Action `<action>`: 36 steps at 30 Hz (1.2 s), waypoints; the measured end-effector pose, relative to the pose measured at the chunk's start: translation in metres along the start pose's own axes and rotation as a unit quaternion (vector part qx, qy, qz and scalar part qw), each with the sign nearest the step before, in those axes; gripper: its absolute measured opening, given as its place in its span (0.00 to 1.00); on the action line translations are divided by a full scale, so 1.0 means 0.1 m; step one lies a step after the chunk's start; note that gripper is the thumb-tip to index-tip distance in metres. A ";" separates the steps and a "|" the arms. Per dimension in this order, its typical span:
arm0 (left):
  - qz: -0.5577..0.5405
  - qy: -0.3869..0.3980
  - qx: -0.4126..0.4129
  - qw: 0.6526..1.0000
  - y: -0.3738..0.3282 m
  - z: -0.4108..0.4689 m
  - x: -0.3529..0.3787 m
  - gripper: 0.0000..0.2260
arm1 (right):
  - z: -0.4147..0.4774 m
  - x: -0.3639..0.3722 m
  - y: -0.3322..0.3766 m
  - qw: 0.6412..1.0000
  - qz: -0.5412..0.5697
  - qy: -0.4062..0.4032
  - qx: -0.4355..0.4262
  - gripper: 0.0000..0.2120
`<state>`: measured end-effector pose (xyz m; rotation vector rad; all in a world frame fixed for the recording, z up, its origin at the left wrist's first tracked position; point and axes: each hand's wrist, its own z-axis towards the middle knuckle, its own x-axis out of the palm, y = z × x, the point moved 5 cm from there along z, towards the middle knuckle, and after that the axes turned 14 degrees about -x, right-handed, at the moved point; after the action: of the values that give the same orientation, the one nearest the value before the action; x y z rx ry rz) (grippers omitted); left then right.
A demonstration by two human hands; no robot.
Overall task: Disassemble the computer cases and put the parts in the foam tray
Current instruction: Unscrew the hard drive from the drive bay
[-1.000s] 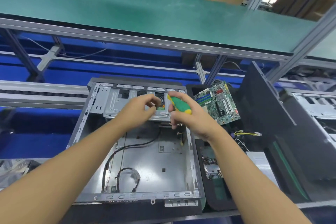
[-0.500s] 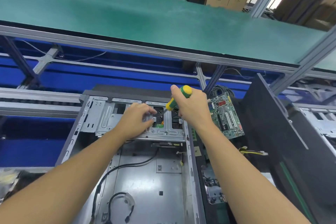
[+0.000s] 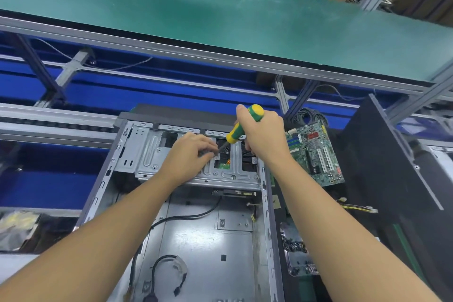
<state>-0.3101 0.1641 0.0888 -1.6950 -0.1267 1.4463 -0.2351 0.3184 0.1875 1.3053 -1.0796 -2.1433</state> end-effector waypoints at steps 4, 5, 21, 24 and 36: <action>-0.016 -0.001 -0.005 1.000 0.01 0.00 0.00 0.05 | 0.01 0.01 0.06 1.000 -0.006 -0.001 -0.005 0.31; -0.017 -0.001 -0.005 1.000 0.00 0.00 0.00 0.05 | 0.01 0.01 0.07 1.000 -0.009 -0.001 -0.006 0.32; -0.024 -0.007 -0.006 1.000 0.01 0.00 0.01 0.06 | 0.07 0.19 0.36 0.985 -0.114 0.090 -0.096 0.24; -0.017 -0.006 -0.007 1.000 -0.01 -0.01 0.00 0.08 | 0.14 0.22 0.42 0.976 -0.109 0.166 -0.089 0.19; -0.058 -0.007 -0.038 0.998 -0.01 -0.06 -0.04 0.13 | 0.09 0.07 0.49 0.960 -0.177 0.146 -0.161 0.19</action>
<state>-0.3064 0.1591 0.0921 -1.7106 -0.2858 1.3818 -0.2490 0.2875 0.2245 1.6770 -0.3792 -2.1556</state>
